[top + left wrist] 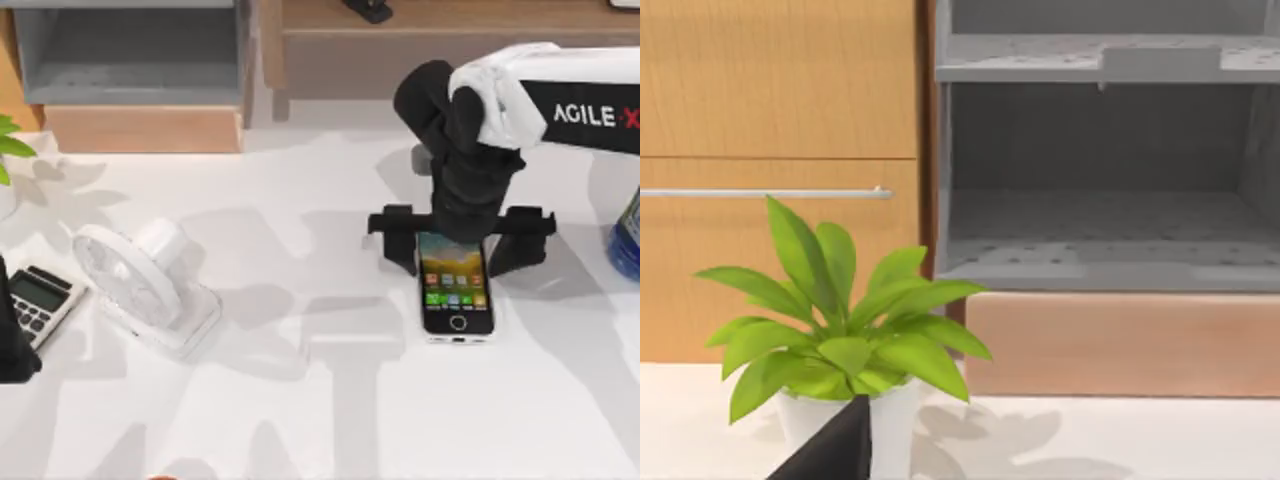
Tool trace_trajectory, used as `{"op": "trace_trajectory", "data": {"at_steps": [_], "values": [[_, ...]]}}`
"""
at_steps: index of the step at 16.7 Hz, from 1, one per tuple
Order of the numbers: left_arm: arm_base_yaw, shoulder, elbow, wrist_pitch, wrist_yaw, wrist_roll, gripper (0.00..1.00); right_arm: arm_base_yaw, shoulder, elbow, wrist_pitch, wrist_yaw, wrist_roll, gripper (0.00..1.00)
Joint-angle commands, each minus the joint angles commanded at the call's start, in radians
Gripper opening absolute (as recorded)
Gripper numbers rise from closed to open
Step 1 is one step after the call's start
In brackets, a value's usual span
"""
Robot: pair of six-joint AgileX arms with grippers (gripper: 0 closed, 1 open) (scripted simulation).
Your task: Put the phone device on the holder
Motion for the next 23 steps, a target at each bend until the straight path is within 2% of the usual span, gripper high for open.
{"op": "trace_trajectory", "data": {"at_steps": [17,20,23], "values": [[0.000,0.000,0.000,0.000,0.000,0.000,1.00,-0.008,-0.078,0.052,-0.086,0.023,-0.014,0.00],[0.000,0.000,0.000,0.000,0.000,0.000,1.00,-0.057,-0.148,0.093,-0.028,-0.003,-0.080,0.00],[0.000,0.000,0.000,0.000,0.000,0.000,1.00,-0.163,-0.245,0.126,0.069,-0.050,-0.197,0.00]]}}
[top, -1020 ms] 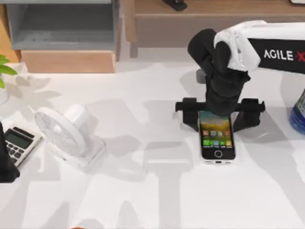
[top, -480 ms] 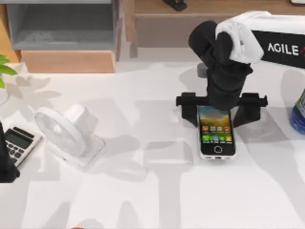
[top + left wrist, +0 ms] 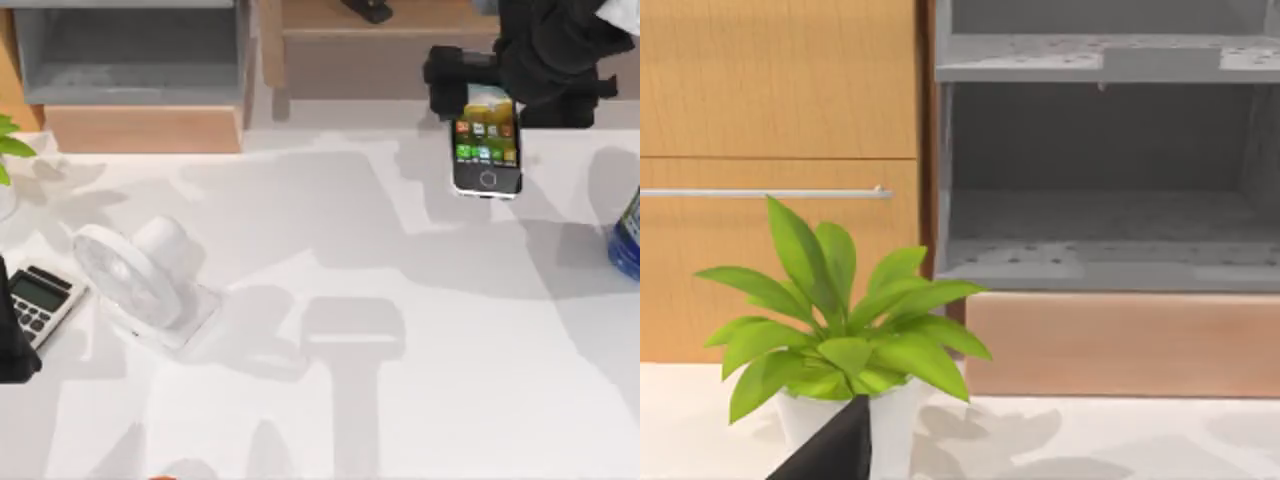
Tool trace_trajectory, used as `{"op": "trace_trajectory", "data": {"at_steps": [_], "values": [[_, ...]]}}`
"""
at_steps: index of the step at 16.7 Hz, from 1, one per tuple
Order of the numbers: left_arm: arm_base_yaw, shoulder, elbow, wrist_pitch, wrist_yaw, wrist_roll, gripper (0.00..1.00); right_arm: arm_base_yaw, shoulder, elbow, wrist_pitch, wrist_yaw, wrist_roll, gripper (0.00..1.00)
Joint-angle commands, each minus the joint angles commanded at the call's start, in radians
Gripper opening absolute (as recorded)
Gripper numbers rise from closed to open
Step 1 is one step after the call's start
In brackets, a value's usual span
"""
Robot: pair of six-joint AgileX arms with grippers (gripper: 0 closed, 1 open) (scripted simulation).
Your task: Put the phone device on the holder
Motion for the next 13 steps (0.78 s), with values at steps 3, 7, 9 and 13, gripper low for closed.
{"op": "trace_trajectory", "data": {"at_steps": [3,7,9,13], "values": [[0.000,0.000,0.000,0.000,0.000,0.000,1.00,-0.157,-0.092,0.004,0.113,-0.061,-0.148,0.00],[0.000,0.000,0.000,0.000,0.000,0.000,1.00,-0.417,-0.193,-0.054,0.255,-0.162,-0.369,0.00],[0.000,0.000,0.000,0.000,0.000,0.000,1.00,-0.553,-0.237,-0.111,0.314,-0.224,-0.482,0.00],[0.000,0.000,0.000,0.000,0.000,0.000,1.00,-0.810,-0.319,-0.271,0.410,-0.375,-0.690,0.00]]}}
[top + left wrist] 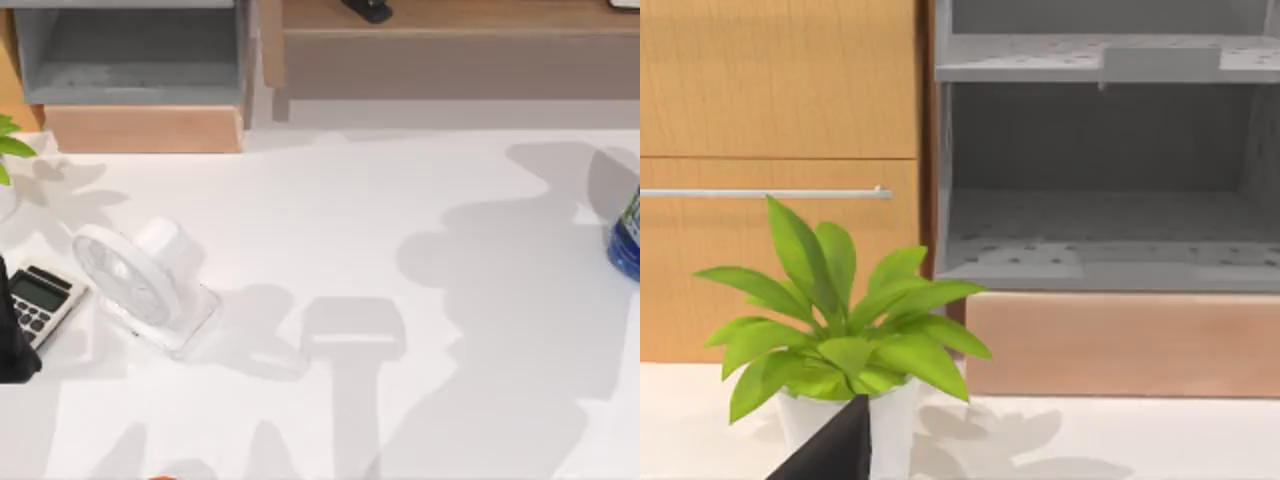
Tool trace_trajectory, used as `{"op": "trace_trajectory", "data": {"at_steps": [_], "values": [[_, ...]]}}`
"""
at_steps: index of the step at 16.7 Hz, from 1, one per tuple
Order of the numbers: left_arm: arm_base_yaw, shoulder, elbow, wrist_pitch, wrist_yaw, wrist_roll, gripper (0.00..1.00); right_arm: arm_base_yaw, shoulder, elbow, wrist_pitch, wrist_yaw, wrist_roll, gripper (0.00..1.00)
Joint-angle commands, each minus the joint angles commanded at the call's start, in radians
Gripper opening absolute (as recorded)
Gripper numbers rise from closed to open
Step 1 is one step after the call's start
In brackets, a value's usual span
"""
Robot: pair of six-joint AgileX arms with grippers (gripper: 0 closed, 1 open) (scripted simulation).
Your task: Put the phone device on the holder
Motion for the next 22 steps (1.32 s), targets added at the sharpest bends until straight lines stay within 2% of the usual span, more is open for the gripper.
{"op": "trace_trajectory", "data": {"at_steps": [6,9,12,19,22], "values": [[0.000,0.000,0.000,0.000,0.000,0.000,1.00,-0.291,-0.091,-0.265,0.131,-0.280,-0.218,0.00],[0.000,0.000,0.000,0.000,0.000,0.000,1.00,-0.381,-0.112,-0.373,0.187,-0.411,-0.276,0.00],[0.000,0.000,0.000,0.000,0.000,0.000,1.00,-0.429,-0.121,-0.439,0.224,-0.499,-0.304,0.00],[0.000,0.000,0.000,0.000,0.000,0.000,1.00,-0.436,-0.119,-0.451,0.232,-0.513,-0.303,0.00],[0.000,0.000,0.000,0.000,0.000,0.000,1.00,-0.469,-0.128,-0.449,0.302,-0.464,-0.246,0.00]]}}
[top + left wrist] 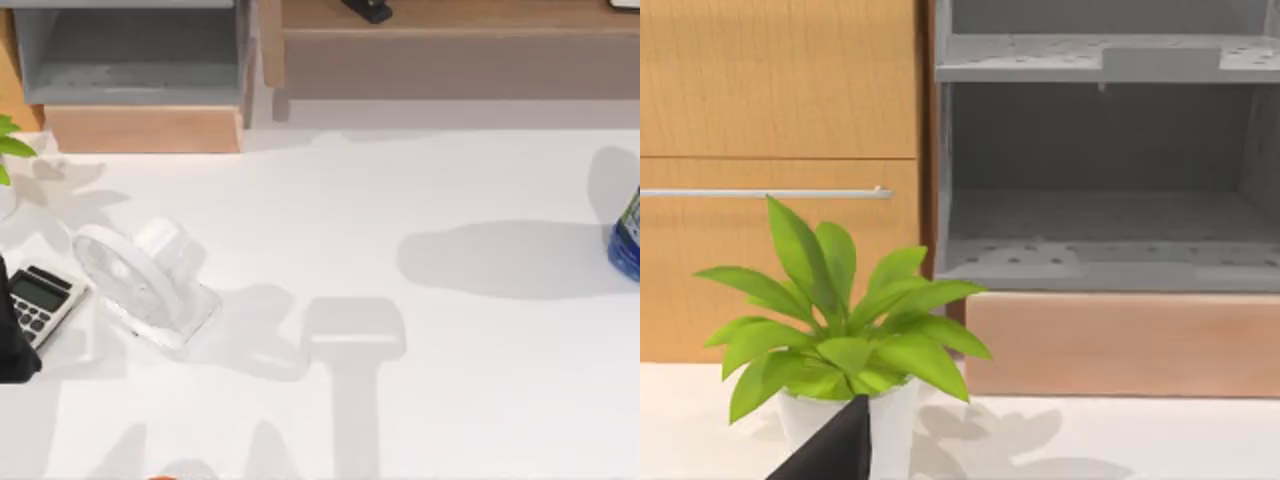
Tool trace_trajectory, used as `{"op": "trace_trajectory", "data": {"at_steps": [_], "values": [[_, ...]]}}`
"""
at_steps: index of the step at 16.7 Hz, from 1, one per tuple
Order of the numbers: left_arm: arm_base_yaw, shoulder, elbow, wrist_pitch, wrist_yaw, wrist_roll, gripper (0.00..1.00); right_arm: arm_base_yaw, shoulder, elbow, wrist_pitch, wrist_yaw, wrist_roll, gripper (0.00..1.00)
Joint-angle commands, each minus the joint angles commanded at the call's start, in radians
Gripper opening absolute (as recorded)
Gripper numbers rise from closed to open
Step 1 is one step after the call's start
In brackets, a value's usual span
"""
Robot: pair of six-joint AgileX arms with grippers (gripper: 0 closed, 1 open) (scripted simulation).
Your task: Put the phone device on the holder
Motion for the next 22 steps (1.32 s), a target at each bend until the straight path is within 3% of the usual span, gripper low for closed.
{"op": "trace_trajectory", "data": {"at_steps": [5,8,13,22], "values": [[0.000,0.000,0.000,0.000,0.000,0.000,1.00,0.066,0.051,0.000,0.134,0.040,0.073,0.00],[0.000,0.000,0.000,0.000,0.000,0.000,1.00,0.139,0.104,-0.003,0.131,0.033,0.066,0.00],[0.000,0.000,0.000,0.000,0.000,0.000,1.00,0.147,0.117,0.002,0.132,0.037,0.061,0.00],[0.000,0.000,0.000,0.000,0.000,0.000,1.00,0.147,0.117,0.002,0.132,0.037,0.061,0.68]]}}
